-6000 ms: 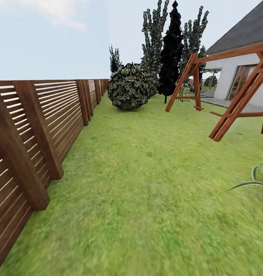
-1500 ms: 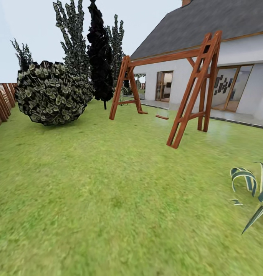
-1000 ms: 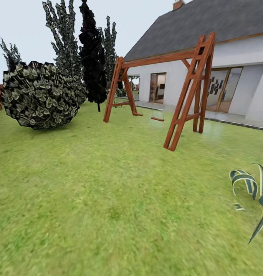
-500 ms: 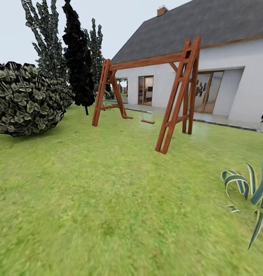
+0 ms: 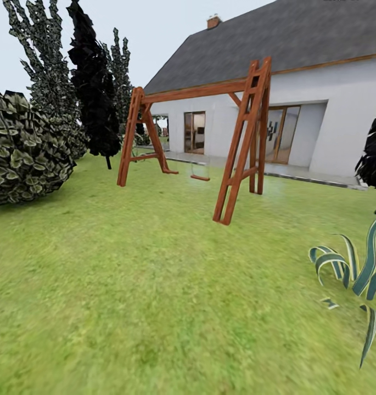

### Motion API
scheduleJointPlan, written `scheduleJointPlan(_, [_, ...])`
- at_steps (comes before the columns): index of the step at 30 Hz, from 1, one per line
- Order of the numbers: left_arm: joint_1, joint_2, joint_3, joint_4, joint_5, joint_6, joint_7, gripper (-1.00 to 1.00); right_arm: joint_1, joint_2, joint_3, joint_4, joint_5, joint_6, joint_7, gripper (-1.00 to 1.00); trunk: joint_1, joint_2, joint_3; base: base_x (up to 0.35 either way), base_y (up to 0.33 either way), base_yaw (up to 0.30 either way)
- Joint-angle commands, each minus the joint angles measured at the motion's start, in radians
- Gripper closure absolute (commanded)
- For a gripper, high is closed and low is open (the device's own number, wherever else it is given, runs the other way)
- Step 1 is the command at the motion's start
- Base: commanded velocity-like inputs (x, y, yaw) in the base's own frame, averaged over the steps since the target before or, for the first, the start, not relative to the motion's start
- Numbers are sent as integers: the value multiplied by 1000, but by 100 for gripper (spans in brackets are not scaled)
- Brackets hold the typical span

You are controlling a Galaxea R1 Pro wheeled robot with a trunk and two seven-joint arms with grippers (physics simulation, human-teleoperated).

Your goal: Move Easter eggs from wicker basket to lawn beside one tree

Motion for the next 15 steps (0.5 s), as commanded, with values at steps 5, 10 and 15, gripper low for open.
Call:
scheduleJointPlan(5, [0, 0, -1, 1, 0, -3, 0, -100, 0, 1, 0, -1, 0, -2, 0, -100, 1, -1, 0, 335, 136, 14])
scheduleJointPlan(10, [0, 0, -1, 1, 0, -3, 0, -100, 0, 1, 0, -1, 0, -2, -3, -100, 1, -1, 0, 335, 136, 136])
scheduleJointPlan(15, [-1, 0, -1, 1, 0, -3, -1, -100, 0, 1, 0, 0, 0, -2, -3, -100, 1, -1, 0, 317, 104, 167])
